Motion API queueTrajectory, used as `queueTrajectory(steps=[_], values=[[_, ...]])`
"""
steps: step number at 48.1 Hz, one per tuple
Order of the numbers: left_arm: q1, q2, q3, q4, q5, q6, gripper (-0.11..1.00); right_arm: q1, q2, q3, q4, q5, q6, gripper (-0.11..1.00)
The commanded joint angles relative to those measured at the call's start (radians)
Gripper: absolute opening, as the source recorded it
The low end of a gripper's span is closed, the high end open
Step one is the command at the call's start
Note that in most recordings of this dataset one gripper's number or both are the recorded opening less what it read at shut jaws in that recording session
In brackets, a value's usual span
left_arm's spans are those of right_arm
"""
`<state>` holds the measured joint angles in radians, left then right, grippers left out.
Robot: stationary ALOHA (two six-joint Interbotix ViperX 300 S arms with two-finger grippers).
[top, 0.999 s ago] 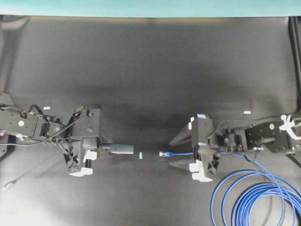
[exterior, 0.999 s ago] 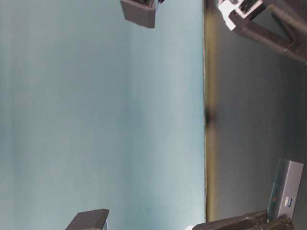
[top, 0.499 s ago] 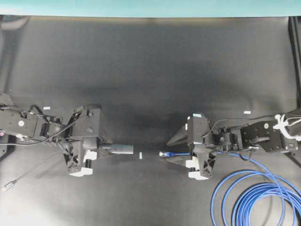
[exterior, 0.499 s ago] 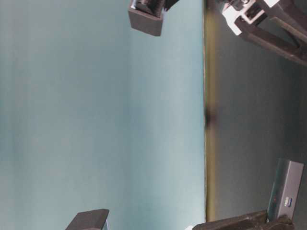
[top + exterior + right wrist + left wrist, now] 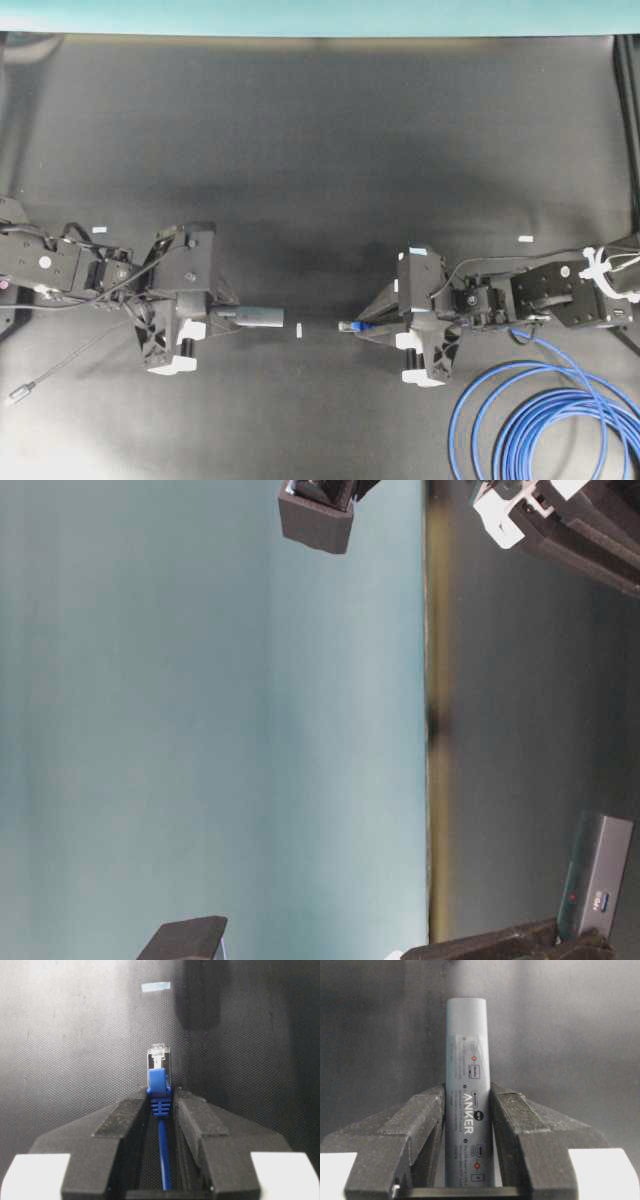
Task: Insert the LAN cable into the hub.
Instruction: 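Lift both and bring the blue plug toward the hub's port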
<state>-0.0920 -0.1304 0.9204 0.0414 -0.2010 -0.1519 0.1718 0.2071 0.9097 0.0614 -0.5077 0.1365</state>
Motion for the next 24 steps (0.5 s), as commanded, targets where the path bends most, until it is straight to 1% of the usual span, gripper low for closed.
queueTrajectory(steps=[1, 6, 10, 13, 16, 24], values=[[-0.003, -0.014, -0.028, 0.005, -0.005, 0.009, 0.28, 0.005, -0.028, -0.012, 0.009, 0.014, 0.02, 0.15], [-0.003, -0.012, -0.046, 0.005, -0.008, 0.061, 0.28, 0.002, -0.089, -0.038, 0.017, 0.097, 0.046, 0.15], [0.0, -0.011, -0.058, 0.005, -0.009, 0.104, 0.28, 0.0, -0.13, -0.061, 0.018, 0.167, 0.052, 0.15], [0.003, -0.011, -0.066, 0.005, -0.008, 0.118, 0.28, -0.002, -0.152, -0.075, 0.018, 0.202, 0.051, 0.15], [0.009, -0.009, -0.071, 0.005, -0.006, 0.118, 0.28, -0.002, -0.161, -0.089, 0.018, 0.222, 0.048, 0.15], [0.012, -0.009, -0.08, 0.005, -0.012, 0.123, 0.28, -0.005, -0.146, -0.118, 0.018, 0.23, 0.046, 0.15]])
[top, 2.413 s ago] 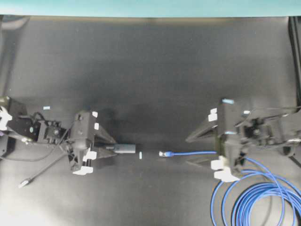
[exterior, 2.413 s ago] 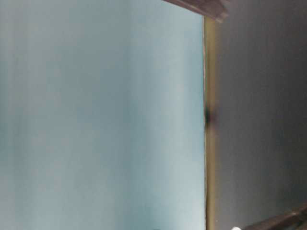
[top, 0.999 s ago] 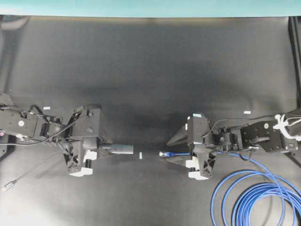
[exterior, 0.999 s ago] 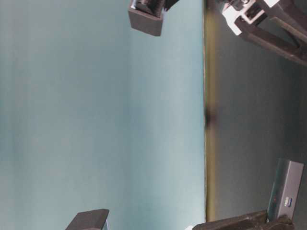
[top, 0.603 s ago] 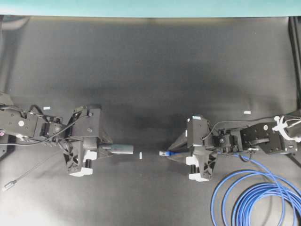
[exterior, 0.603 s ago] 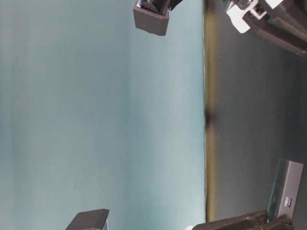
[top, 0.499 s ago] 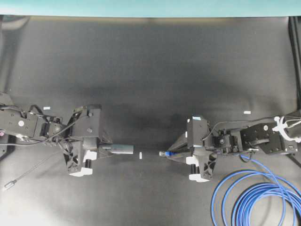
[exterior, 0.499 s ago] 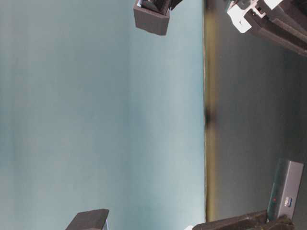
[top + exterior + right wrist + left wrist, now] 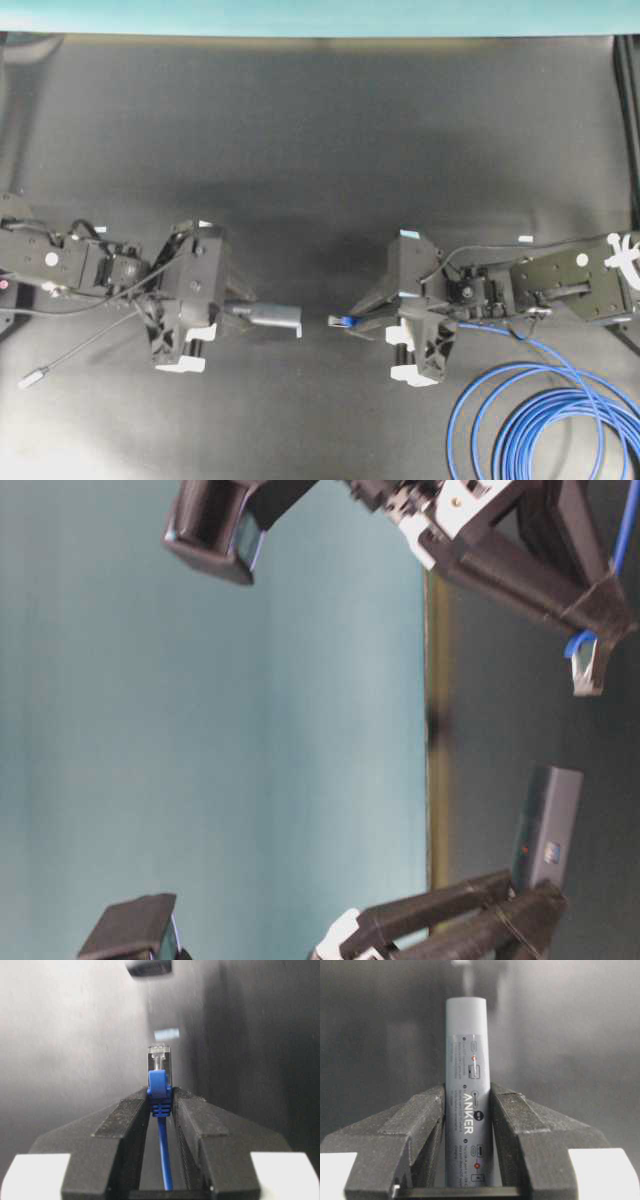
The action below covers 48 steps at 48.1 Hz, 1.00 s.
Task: Insert the LAN cable into the hub.
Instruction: 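Lift both and bring the blue plug toward the hub's port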
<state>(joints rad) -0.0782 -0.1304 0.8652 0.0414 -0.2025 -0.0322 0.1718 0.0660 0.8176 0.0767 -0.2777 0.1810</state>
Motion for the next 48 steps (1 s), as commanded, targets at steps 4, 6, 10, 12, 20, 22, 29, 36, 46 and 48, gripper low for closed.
queueTrajectory(steps=[4, 6, 10, 12, 20, 22, 29, 36, 46, 48], values=[[-0.002, -0.008, -0.026, 0.005, -0.011, 0.003, 0.28, -0.011, 0.0, -0.034, 0.003, -0.003, 0.0, 0.15], [-0.002, -0.008, -0.026, 0.005, -0.011, 0.002, 0.28, -0.015, 0.0, -0.035, 0.003, -0.005, 0.0, 0.15], [-0.002, -0.008, -0.029, 0.005, -0.009, -0.002, 0.28, -0.023, 0.002, -0.035, 0.003, -0.006, 0.0, 0.15], [-0.002, -0.005, -0.034, 0.005, -0.006, -0.002, 0.28, -0.028, 0.0, -0.035, 0.003, -0.006, 0.0, 0.15], [-0.002, 0.005, -0.044, 0.005, -0.003, -0.003, 0.28, -0.034, 0.006, -0.044, 0.003, -0.006, 0.0, 0.15], [0.0, 0.008, -0.049, 0.005, -0.003, -0.003, 0.28, -0.035, 0.008, -0.051, 0.003, -0.006, 0.0, 0.15], [0.002, 0.017, -0.057, 0.005, -0.003, -0.003, 0.28, -0.038, 0.018, -0.067, 0.002, -0.006, -0.003, 0.15], [0.002, 0.023, -0.061, 0.005, 0.021, -0.003, 0.28, -0.037, 0.025, -0.074, 0.002, -0.006, -0.002, 0.15], [0.005, 0.026, -0.069, 0.005, 0.041, -0.003, 0.28, -0.032, 0.025, -0.075, 0.002, -0.006, 0.0, 0.15], [0.006, 0.026, -0.067, 0.005, 0.043, -0.003, 0.28, -0.031, 0.025, -0.075, 0.002, -0.003, 0.0, 0.15]])
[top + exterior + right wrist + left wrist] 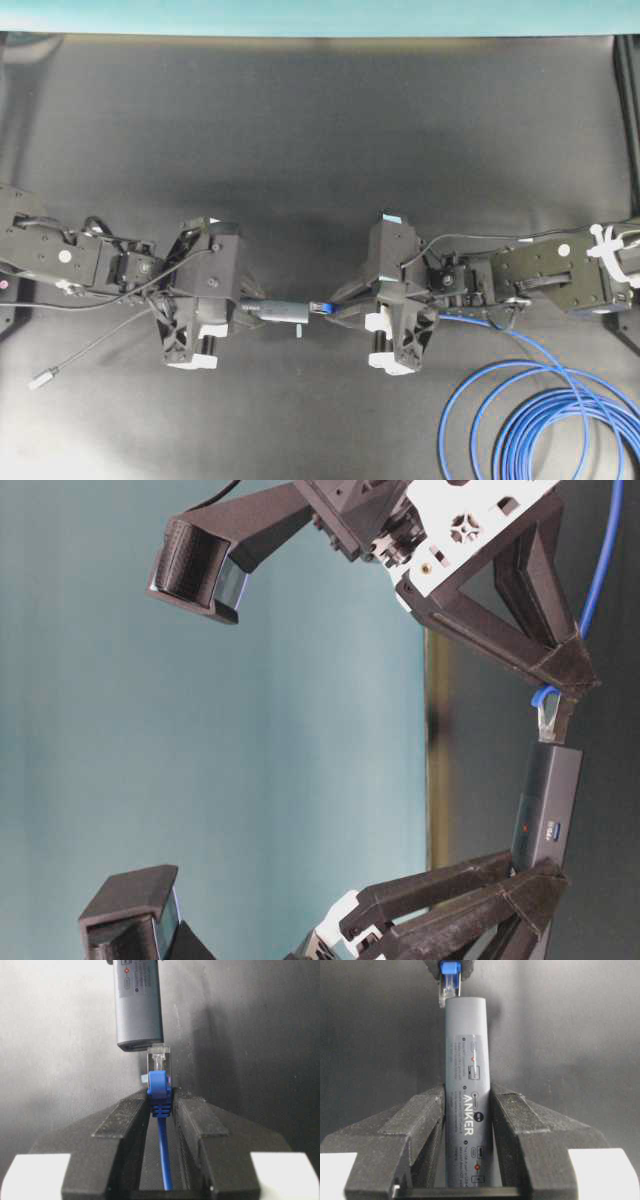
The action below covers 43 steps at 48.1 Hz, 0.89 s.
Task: Insert the LAN cable into the hub.
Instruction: 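Lift both and bring the blue plug toward the hub's port, then push the blue plug with the right gripper into the hub port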
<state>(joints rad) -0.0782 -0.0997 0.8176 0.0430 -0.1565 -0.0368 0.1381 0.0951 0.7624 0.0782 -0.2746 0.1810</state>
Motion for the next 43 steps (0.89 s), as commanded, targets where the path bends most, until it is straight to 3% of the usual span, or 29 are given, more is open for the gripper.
queueTrajectory(steps=[1, 43], values=[[0.008, -0.005, -0.02, 0.003, -0.005, 0.002, 0.28, 0.005, -0.003, -0.02, 0.0, -0.006, 0.0, 0.15], [0.014, 0.026, -0.057, 0.003, 0.018, 0.021, 0.28, 0.002, 0.015, -0.041, 0.0, 0.015, -0.002, 0.15]])
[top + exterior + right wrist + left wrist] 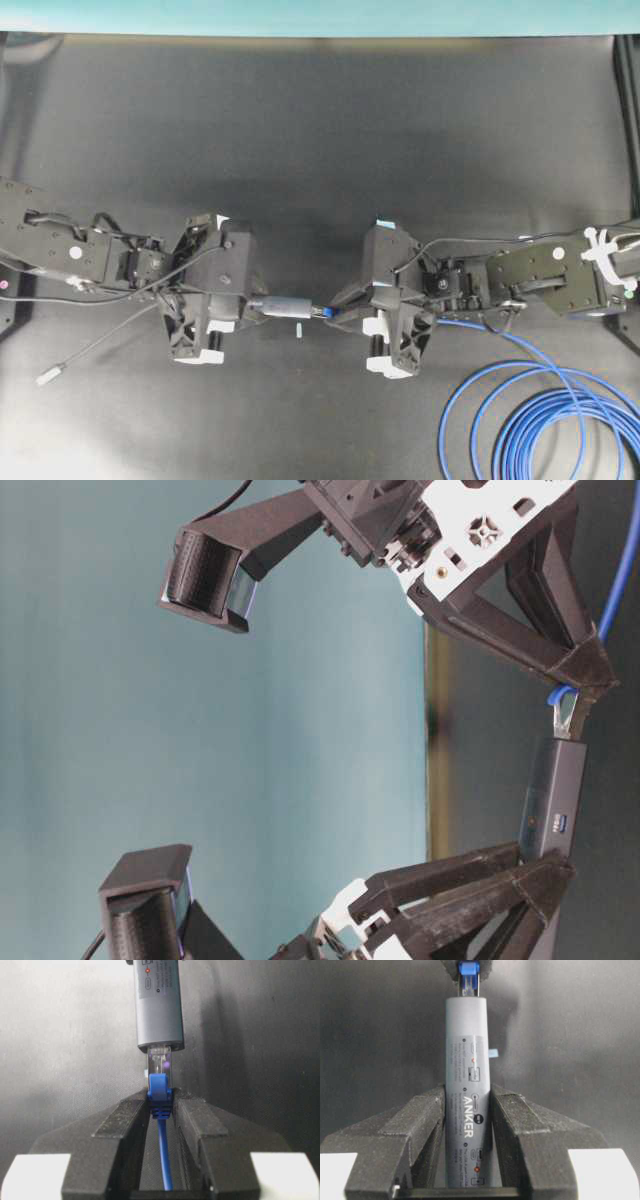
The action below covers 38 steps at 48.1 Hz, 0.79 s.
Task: Insert the LAN cable into the hub.
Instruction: 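Push the blue plug with the right gripper into the hub port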
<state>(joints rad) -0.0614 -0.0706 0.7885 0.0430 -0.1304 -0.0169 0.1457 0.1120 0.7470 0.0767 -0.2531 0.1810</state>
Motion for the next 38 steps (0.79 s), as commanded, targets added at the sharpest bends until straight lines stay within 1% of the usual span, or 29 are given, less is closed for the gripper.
queueTrajectory(steps=[1, 5, 9, 19, 31, 38], values=[[-0.003, -0.003, -0.028, 0.003, -0.006, 0.003, 0.28, -0.006, -0.002, -0.026, 0.002, -0.006, -0.002, 0.15], [-0.009, 0.002, -0.031, 0.003, -0.003, 0.012, 0.28, -0.008, -0.002, -0.026, 0.002, -0.005, -0.002, 0.15], [-0.012, 0.005, -0.04, 0.003, 0.025, 0.017, 0.28, -0.008, -0.002, -0.028, 0.002, 0.005, -0.002, 0.15], [-0.012, 0.026, -0.081, 0.003, 0.095, 0.031, 0.28, -0.008, 0.0, -0.034, -0.002, 0.064, -0.002, 0.15], [-0.014, 0.061, -0.178, 0.003, 0.242, 0.089, 0.28, -0.005, 0.011, -0.057, -0.021, 0.118, -0.005, 0.15], [-0.012, 0.078, -0.204, 0.003, 0.247, 0.097, 0.28, -0.006, 0.015, -0.067, -0.023, 0.115, -0.009, 0.15]])
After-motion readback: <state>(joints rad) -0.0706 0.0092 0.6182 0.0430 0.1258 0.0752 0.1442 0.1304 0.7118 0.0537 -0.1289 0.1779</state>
